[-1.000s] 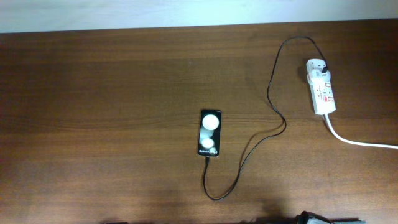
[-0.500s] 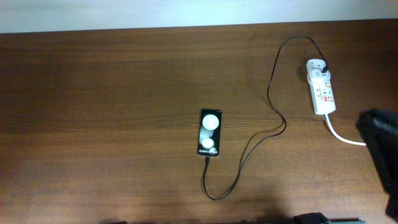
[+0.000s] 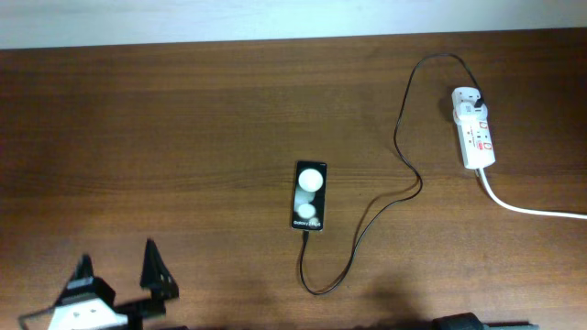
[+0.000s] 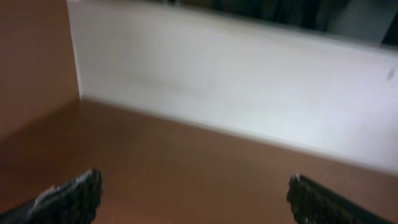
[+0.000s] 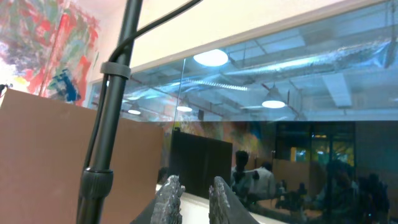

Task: Plug charger to phone and switch on socket

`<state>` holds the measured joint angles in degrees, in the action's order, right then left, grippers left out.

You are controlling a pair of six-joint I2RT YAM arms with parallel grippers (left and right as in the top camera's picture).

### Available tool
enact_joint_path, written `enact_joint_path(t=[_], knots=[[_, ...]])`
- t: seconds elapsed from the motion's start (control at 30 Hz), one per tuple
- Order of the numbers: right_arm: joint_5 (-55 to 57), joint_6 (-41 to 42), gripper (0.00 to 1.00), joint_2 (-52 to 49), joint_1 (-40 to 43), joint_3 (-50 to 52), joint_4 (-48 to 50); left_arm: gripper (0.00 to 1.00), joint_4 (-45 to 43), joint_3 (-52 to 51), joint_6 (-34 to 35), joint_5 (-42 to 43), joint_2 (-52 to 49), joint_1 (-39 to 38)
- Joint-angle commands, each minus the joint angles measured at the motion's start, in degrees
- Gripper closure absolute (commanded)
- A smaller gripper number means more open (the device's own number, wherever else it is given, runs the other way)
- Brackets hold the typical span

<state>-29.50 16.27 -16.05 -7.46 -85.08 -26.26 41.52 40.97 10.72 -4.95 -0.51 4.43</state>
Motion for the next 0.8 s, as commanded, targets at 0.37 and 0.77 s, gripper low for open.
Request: enact_joint_path(t=[0.37, 0.77], knots=[[4.5, 0.7, 0.80, 15.6, 10.8, 9.5, 1.4, 0.01, -36.6, -31.7, 2.1, 0.5, 0.1, 0.2], [-0.3, 4.2, 0.81, 15.7, 15.1, 9.7, 2.1, 0.01, -40.5, -39.1, 1.9, -4.5, 0.1, 0.2]])
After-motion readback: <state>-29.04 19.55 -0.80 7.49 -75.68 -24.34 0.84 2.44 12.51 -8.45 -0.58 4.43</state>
